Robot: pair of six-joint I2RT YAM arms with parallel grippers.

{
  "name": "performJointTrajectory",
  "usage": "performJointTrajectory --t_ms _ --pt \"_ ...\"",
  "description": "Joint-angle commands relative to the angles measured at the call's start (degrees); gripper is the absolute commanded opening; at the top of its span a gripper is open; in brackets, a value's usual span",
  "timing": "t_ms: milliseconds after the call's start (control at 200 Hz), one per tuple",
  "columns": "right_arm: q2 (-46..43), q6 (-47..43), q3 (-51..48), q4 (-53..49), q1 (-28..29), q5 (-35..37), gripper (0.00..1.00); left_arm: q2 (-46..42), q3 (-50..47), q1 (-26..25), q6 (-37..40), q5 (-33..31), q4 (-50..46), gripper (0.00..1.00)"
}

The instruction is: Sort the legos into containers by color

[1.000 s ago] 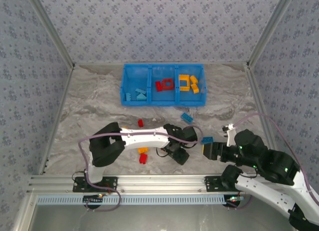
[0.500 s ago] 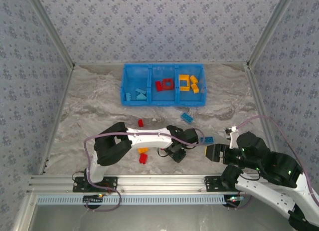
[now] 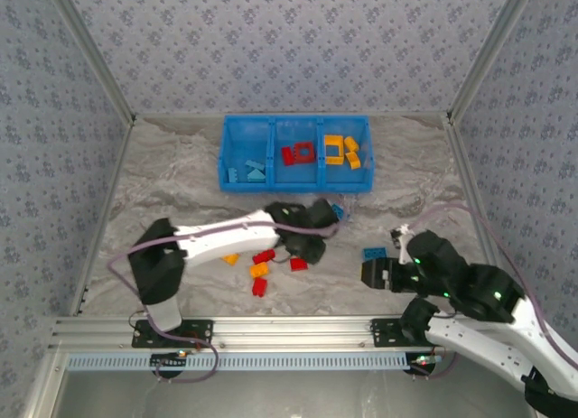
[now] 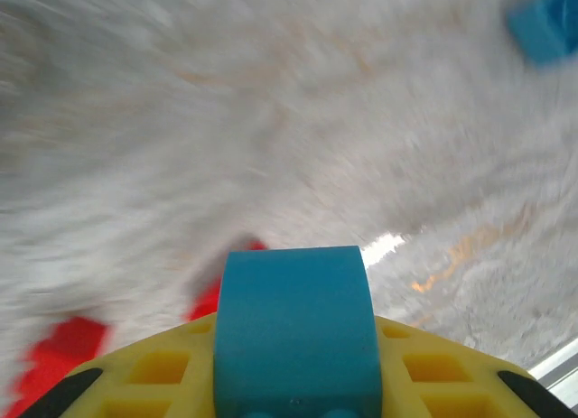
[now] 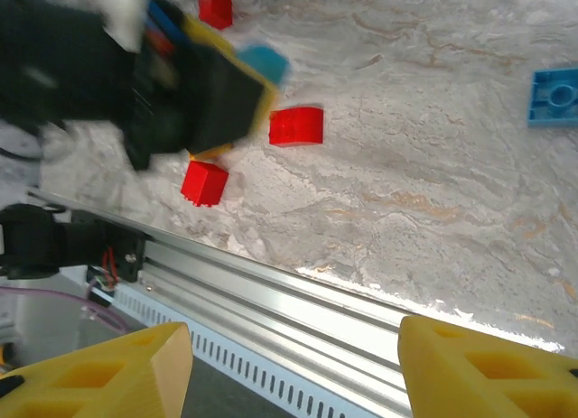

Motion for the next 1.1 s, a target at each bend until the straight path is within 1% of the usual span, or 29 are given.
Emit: performJointTrajectory --t_ms 0,95,200,320,380,420,565,670,834,944,1094 --pt "7.9 -6.5 0.1 11.1 0.7 -1.2 0.64 -5.0 -0.6 7.5 -0.1 -1.5 -4.3 0.36" --pt "15.5 -11.2 2.8 19.2 2.3 2.7 0.64 -4.7 1.1 15.1 1.6 -1.5 -6.3 0.35" --pt "22.2 -17.4 4.9 28.9 6.7 13.4 0.66 -2.1 3.8 22.3 2.9 -0.7 -5.9 0.35" --pt "28.4 -22.3 5.0 41.7 11.7 26.4 0.68 4.6 9.8 27.9 4.1 -1.5 -6.5 0.35" --pt "31.6 -23.2 5.4 46.3 12.8 30.0 0.69 8.6 13.3 30.3 4.2 -2.6 -7.8 0.35" --pt "33.8 -23.0 6.3 47.5 13.1 31.9 0.7 11.0 15.6 31.6 4.3 -3.1 -8.3 0.35" --pt "38.9 -21.5 9.0 47.8 14.1 35.1 0.7 17.8 22.5 34.5 4.9 -5.5 -9.4 0.34" --pt "39.9 -20.0 8.7 48.1 14.4 35.2 0.71 22.7 26.9 36.1 5.1 -6.0 -10.0 0.34" --pt "40.1 -18.7 8.5 47.3 14.4 34.9 0.71 28.8 32.5 37.8 5.5 -5.0 -10.6 0.34" --pt "40.1 -18.1 8.4 46.9 14.4 34.6 0.71 31.7 37.4 38.2 5.5 -5.7 -12.4 0.34" --pt "40.1 -17.4 8.2 46.6 14.4 34.2 0.71 32.2 38.2 38.5 5.2 -5.6 -12.4 0.34"
